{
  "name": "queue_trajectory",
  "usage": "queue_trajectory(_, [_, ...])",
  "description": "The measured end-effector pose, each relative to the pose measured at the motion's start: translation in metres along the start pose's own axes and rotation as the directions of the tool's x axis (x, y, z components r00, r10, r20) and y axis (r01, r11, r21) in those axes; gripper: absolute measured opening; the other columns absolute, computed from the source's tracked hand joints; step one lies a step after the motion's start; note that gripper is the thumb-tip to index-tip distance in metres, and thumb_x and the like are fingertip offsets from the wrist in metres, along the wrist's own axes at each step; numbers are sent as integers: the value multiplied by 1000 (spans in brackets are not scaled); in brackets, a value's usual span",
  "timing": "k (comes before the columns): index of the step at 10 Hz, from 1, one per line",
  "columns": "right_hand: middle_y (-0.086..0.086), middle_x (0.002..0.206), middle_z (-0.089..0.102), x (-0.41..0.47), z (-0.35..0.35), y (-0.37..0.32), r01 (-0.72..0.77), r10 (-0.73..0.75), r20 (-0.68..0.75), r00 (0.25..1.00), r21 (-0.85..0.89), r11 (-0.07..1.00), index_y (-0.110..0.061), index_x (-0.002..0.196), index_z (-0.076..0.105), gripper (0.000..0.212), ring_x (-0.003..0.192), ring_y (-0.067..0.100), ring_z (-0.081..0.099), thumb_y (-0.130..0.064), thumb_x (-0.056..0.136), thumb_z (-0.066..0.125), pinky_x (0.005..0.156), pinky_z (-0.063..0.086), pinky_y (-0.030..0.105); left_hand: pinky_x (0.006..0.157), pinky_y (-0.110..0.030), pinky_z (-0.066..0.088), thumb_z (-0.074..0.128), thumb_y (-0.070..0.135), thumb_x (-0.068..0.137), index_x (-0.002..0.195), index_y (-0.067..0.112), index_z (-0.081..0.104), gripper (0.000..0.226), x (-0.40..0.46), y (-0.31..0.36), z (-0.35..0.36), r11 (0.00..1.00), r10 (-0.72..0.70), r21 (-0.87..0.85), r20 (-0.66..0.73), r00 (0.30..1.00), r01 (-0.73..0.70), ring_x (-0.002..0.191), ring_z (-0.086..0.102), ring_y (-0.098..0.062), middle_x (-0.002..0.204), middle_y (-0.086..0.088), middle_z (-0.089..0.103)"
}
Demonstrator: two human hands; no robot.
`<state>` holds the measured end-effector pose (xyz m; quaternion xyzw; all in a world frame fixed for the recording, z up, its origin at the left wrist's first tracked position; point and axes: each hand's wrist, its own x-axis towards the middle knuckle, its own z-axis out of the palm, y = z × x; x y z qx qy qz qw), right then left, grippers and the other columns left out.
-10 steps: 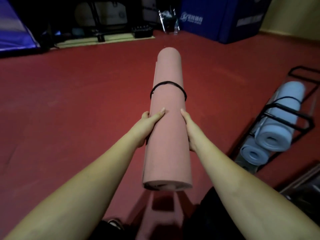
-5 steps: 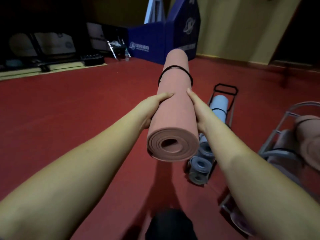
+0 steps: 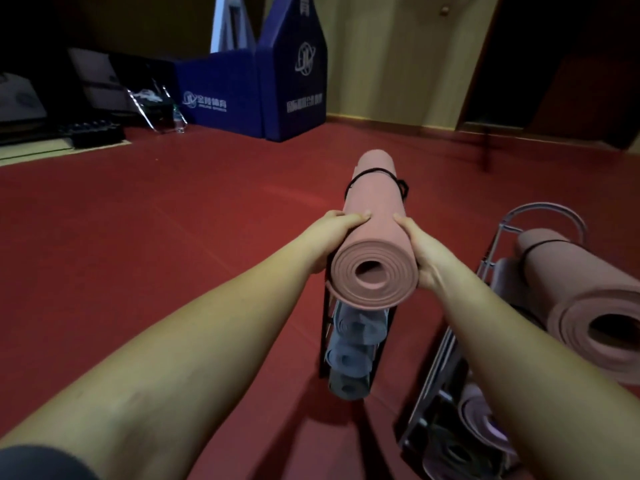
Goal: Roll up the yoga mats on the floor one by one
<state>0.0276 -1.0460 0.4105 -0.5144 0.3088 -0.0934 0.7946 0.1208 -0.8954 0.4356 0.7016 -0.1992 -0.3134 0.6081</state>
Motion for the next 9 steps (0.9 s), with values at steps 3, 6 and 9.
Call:
queue_trajectory(3, [26,103,70,90,-26,-14,-41,35,-55,998,-116,992,1,127,56,66,80,35,72,-54,90,60,67,59,43,111,-42,38,55,66,87,150,24,38,78,59,-34,18,979,80,189,-7,997,-77,132,48,-23,149,-3,46])
queue_trajectory(6, [27,102,71,133,-25,-4,-7,-18,-178,984,-142,990,0,121,59,80,87,46,70,-49,64,84,84,53,63,116,-38,32,55,52,96,153,15,33,72,82,-54,2,945,128,303,9,992,-124,139,41,-22,155,-6,39])
queue_trajectory(9, [4,88,61,47,-7,-12,87,-202,-290,936,-365,927,-13,104,61,34,71,17,54,-43,90,60,60,44,27,80,-26,40,54,42,100,139,13,53,49,24,-35,-17,962,19,273,25,1000,-25,102,54,-20,127,-7,59])
